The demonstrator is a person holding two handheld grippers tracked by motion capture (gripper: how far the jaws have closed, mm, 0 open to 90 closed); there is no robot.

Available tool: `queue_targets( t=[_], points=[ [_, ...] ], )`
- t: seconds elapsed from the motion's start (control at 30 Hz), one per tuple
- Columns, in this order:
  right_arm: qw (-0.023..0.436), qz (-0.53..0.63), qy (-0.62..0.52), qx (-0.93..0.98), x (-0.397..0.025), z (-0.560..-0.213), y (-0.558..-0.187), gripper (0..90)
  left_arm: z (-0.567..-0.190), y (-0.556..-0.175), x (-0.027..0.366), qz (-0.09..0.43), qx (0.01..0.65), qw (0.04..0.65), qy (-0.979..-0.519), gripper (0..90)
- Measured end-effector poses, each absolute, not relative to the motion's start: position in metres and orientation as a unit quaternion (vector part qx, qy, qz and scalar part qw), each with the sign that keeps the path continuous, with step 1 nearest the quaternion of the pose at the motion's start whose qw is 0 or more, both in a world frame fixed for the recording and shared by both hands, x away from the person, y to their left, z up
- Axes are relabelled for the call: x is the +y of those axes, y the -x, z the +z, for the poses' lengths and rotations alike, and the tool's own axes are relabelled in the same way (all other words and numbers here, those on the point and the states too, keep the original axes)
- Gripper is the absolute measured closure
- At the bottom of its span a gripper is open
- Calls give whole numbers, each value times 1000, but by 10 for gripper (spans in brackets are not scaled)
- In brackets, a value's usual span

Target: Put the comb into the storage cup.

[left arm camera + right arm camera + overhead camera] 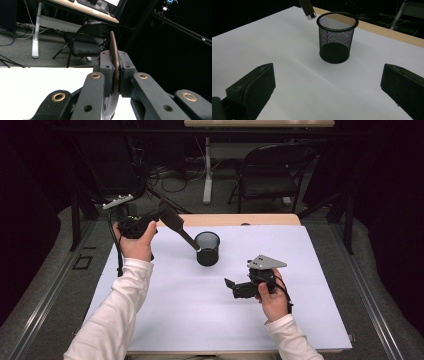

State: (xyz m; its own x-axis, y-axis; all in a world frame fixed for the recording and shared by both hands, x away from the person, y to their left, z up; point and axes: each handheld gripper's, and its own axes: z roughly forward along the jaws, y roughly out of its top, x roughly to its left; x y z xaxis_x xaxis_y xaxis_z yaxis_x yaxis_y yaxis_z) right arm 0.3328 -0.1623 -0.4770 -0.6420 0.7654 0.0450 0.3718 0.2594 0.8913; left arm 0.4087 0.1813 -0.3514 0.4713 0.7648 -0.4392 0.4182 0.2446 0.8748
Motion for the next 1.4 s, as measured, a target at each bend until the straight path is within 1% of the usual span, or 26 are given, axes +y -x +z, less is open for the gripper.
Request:
queue_targets(
  t=[0.6, 1.4],
  points=[
    [209, 477, -367, 771, -162, -478, -332, 0, -345, -425, 163, 155, 499, 607, -599, 846],
    [207, 476, -364, 774, -160, -478, -332, 1, -367, -447, 149, 159, 526, 583, -598, 847]
  ],
)
